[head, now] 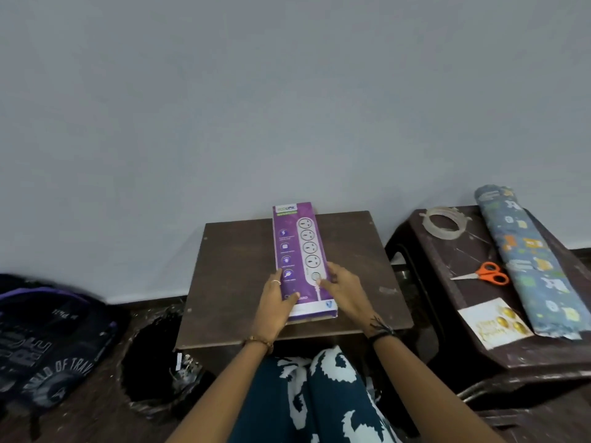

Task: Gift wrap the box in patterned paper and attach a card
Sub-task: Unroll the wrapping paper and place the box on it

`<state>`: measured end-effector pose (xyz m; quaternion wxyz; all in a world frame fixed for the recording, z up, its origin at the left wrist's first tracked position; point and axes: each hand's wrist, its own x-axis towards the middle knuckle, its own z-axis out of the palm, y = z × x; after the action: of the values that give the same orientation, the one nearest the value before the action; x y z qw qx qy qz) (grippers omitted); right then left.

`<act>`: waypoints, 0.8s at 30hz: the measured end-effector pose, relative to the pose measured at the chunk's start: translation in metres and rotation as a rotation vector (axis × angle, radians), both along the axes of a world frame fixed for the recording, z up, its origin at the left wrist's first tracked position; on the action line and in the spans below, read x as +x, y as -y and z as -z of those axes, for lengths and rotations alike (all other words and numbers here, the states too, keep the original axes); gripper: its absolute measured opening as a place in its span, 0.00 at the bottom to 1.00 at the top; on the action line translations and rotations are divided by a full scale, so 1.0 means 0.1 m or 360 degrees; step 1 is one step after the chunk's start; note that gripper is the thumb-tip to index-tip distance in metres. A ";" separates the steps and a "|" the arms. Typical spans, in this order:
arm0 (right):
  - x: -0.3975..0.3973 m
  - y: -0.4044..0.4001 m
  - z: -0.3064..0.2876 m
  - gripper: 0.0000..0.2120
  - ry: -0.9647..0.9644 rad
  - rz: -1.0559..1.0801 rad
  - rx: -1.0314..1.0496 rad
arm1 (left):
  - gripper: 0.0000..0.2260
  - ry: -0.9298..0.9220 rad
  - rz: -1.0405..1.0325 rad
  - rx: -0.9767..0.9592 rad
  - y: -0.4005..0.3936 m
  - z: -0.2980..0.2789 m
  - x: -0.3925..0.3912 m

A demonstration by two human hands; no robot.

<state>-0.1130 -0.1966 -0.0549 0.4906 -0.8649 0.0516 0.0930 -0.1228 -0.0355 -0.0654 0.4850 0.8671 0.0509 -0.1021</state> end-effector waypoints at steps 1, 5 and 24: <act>0.00 0.04 -0.03 0.18 0.0005 -0.0011 -0.0027 | 0.29 0.0063 0.0050 0.0187 0.01 -0.01 0.01; 0.06 0.50 -0.26 0.21 0.0170 0.0224 -0.0232 | 0.25 0.0447 0.0255 0.0428 0.52 -0.25 0.15; -0.63 3.01 -0.08 0.26 -0.0019 0.1376 -0.0923 | 0.15 0.0104 0.0829 -0.0102 3.83 -0.30 -0.03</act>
<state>-0.1764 -0.4973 -0.0470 0.2241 -0.8644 0.4305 -0.1312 -0.1260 -0.4181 -0.0357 0.4710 0.8379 -0.1930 -0.1970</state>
